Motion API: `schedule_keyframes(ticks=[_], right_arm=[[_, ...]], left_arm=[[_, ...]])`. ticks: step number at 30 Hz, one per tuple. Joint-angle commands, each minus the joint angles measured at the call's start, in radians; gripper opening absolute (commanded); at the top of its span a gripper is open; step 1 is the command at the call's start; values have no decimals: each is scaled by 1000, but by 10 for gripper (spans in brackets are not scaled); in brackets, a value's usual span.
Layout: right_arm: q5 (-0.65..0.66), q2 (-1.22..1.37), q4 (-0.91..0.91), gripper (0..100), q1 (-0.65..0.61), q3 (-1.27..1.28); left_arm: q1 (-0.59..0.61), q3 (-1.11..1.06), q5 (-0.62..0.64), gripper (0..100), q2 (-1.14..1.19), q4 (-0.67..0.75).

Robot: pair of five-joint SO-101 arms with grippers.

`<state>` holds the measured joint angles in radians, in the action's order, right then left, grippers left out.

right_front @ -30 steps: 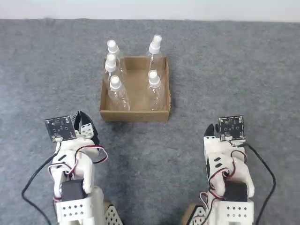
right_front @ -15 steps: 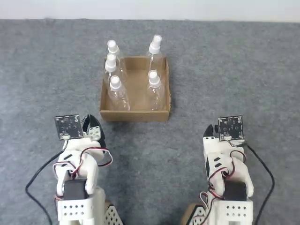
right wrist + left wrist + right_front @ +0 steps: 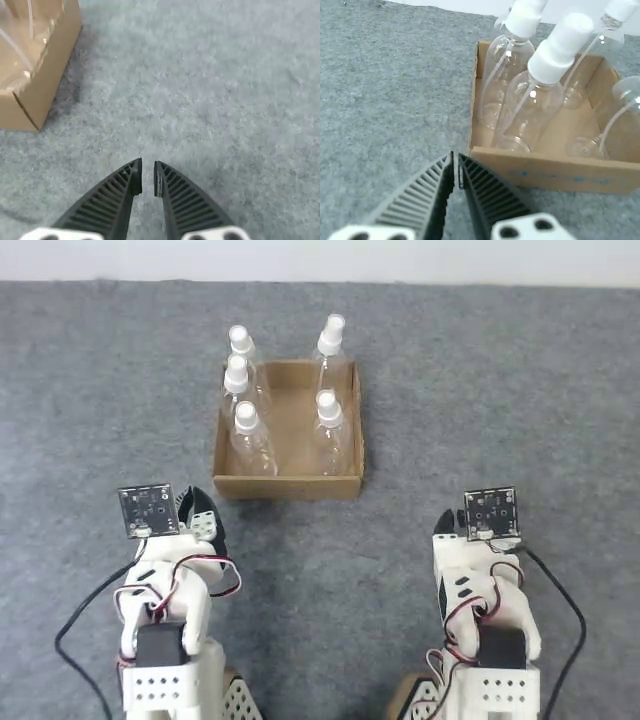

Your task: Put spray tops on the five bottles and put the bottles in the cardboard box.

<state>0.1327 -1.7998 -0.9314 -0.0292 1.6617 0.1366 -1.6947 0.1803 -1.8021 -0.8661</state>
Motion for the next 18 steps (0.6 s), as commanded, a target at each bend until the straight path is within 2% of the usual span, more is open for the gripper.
schedule_keyframes(ticks=[1, 9, 16, 18], right_arm=[[-12, -15, -30, 6, 2, 21], [-14, -15, -134, 6, -48, 21], [-15, -10, -151, 6, -73, 21], [-58, -5, -153, 6, -71, 21]], left_arm=[[-49, 10, -14, 12, -15, -40], [-84, 10, -14, 12, -14, -64], [-95, 10, -23, 12, -14, -86], [-120, 10, -55, 12, -14, -103]])
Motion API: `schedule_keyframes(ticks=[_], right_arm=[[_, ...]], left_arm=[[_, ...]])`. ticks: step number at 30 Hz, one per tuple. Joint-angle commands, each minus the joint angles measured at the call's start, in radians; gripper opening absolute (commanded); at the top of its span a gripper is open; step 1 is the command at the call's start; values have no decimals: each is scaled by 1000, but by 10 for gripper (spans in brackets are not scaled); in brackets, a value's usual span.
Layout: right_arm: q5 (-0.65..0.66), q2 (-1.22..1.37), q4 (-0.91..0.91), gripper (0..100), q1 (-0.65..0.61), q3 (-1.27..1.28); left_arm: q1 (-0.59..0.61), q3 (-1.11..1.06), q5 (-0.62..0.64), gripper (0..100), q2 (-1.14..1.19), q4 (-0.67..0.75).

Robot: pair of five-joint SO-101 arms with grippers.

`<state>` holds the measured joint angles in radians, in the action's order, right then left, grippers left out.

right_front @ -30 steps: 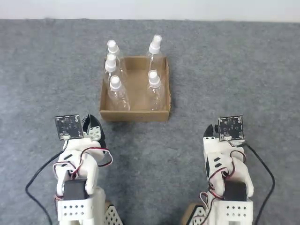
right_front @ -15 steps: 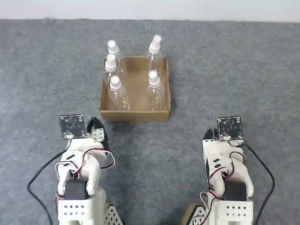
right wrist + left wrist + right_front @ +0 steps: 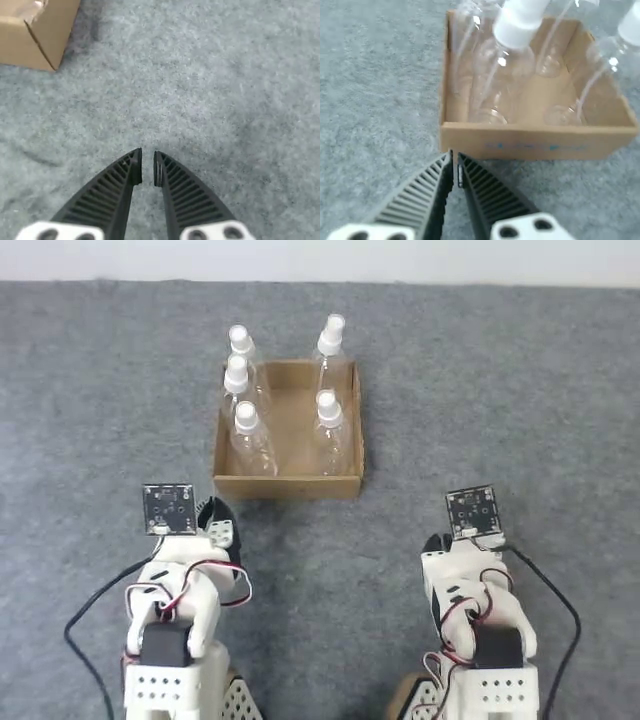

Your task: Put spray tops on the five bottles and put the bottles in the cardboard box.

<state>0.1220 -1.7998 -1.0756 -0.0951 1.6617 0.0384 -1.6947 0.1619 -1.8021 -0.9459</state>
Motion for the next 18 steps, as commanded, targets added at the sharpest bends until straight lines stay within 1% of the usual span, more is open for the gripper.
schedule_keyframes(ticks=[1, 3, 4, 8, 12, 15, 18], right_arm=[[-89, -5, -10, 6, -1, 21], [-158, -13, -39, 6, -5, 21], [-164, -15, -47, 6, -7, 21], [-132, -15, -76, 6, -7, 21], [-130, -15, -128, 6, -7, 21], [-130, -8, -176, 6, -7, 21], [-129, -8, -211, 6, -7, 21]], left_arm=[[-32, 10, -54, 12, -14, -38], [-52, 10, -68, 12, -14, -55], [-57, 10, -71, 12, -14, -60], [-58, 10, -72, 12, -14, -61], [-61, 10, -74, 12, -14, -87], [-94, 10, -75, 12, -14, -118], [-97, 10, -75, 12, -14, -126]])
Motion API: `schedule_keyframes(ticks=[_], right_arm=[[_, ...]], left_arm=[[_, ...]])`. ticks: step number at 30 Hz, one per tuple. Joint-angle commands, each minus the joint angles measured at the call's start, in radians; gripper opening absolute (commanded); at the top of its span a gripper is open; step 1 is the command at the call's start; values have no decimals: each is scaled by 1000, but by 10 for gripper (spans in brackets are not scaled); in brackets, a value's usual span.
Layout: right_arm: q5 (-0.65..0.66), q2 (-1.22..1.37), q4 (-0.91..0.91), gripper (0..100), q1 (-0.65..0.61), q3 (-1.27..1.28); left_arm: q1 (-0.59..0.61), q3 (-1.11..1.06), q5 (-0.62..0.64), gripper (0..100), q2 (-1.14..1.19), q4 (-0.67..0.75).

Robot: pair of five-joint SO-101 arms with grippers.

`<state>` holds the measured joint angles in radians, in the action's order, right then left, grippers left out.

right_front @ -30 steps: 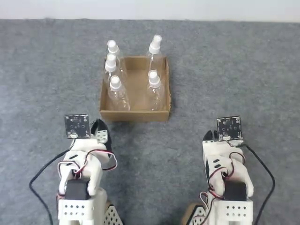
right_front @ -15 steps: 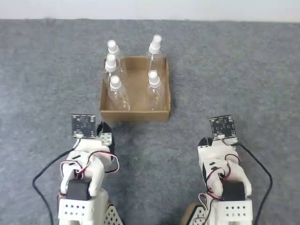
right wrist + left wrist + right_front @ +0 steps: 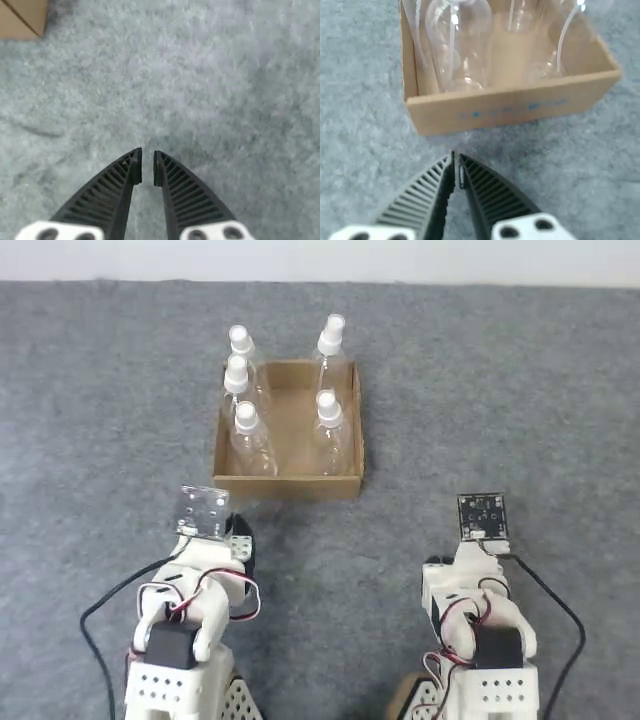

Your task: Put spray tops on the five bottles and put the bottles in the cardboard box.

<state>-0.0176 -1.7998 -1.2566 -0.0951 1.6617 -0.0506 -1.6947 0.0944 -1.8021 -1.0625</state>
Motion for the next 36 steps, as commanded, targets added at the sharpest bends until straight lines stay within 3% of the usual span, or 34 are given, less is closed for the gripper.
schedule_keyframes(ticks=[1, 4, 12, 36], right_arm=[[11, -8, -35, 6, -5, 21], [11, -8, -41, 6, -5, 21], [11, -8, -41, 6, -5, 21], [5, -15, -51, 6, 2, 21]], left_arm=[[-6, 10, -8, 12, -14, -11], [-5, 10, -12, 12, -12, -55], [-3, 10, -164, 12, -14, -166], [-5, 10, -153, 12, -17, -199]])
